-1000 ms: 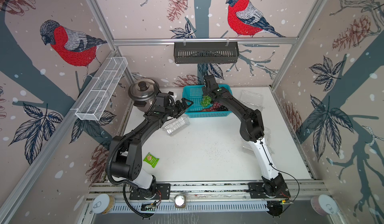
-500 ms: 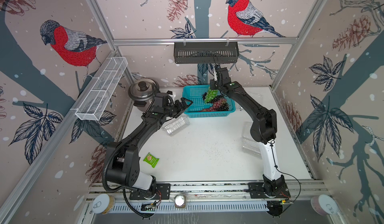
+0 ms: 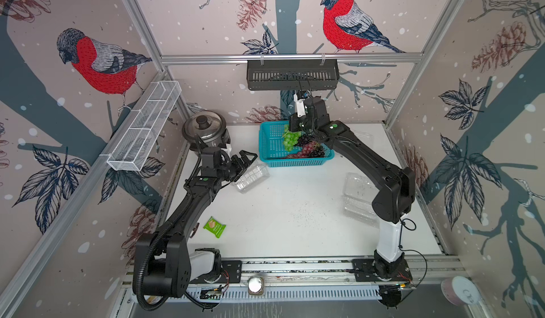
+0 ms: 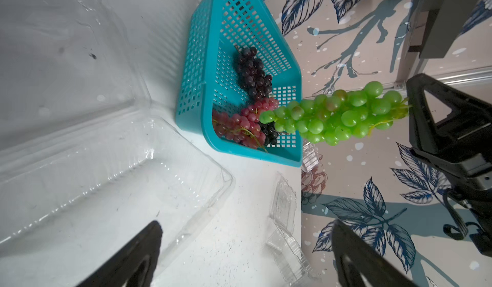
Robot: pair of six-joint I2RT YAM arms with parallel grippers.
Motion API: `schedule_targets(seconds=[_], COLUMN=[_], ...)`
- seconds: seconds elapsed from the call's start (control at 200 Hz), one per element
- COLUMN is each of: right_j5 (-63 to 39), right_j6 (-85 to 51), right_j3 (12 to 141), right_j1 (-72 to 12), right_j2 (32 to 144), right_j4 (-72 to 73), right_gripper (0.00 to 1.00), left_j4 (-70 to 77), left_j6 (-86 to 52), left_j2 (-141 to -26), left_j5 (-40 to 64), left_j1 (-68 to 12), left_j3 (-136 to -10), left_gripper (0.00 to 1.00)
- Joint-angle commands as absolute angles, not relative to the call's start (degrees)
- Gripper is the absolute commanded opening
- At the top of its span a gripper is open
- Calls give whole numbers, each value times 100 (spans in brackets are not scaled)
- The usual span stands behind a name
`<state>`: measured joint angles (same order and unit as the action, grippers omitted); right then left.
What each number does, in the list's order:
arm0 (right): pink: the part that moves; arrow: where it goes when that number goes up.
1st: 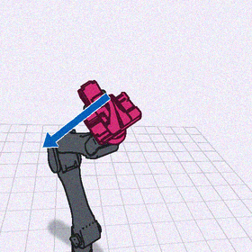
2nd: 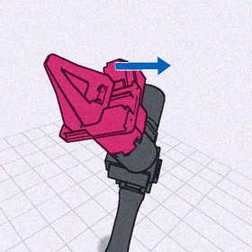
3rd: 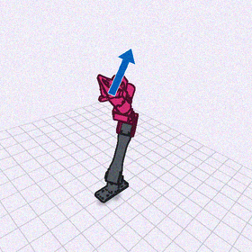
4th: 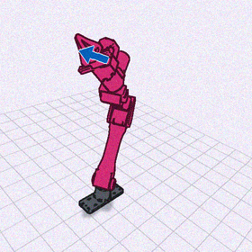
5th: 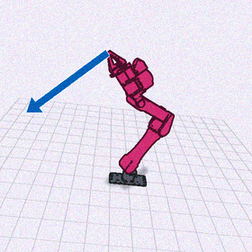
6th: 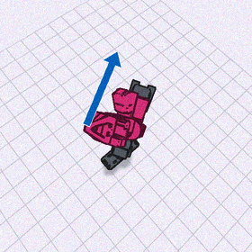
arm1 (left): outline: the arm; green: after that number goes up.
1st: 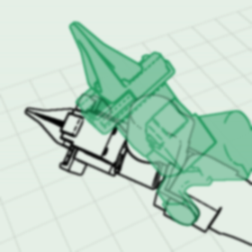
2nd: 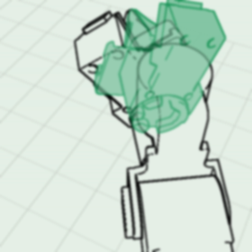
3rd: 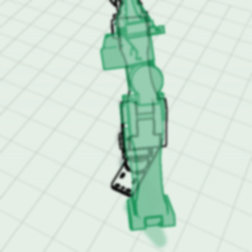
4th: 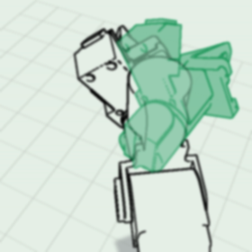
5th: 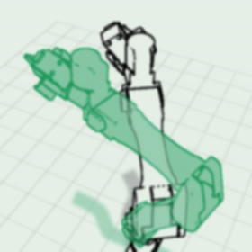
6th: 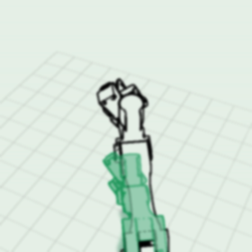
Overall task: Pack grapes into containers
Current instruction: Place the grape into the packing box.
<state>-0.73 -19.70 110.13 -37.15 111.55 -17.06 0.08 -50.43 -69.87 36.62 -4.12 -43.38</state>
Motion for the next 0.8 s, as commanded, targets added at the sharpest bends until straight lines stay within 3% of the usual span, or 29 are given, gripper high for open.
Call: schedule_targets(seconds=[0.0, 0.495, 0.795], right_j5=[-193, -545, -492], right_j6=[-2325, -3081, -3153], right_j3=[10895, 11085, 11736], right_j1=[-3992, -4816, -4952], right_j2=[11016, 11273, 11608], right_j4=[-1257, -937, -1102], right_gripper=[0, 0, 0], left_j4=[262, 289, 66], left_j6=[-5219, -5524, -5527], left_j2=[-6723, -5687, -5412], left_j5=[3859, 3543, 3499], left_j1=[-387, -387, -379], left_j3=[-4064, -2943, -3116], left_gripper=[98, 98, 98])
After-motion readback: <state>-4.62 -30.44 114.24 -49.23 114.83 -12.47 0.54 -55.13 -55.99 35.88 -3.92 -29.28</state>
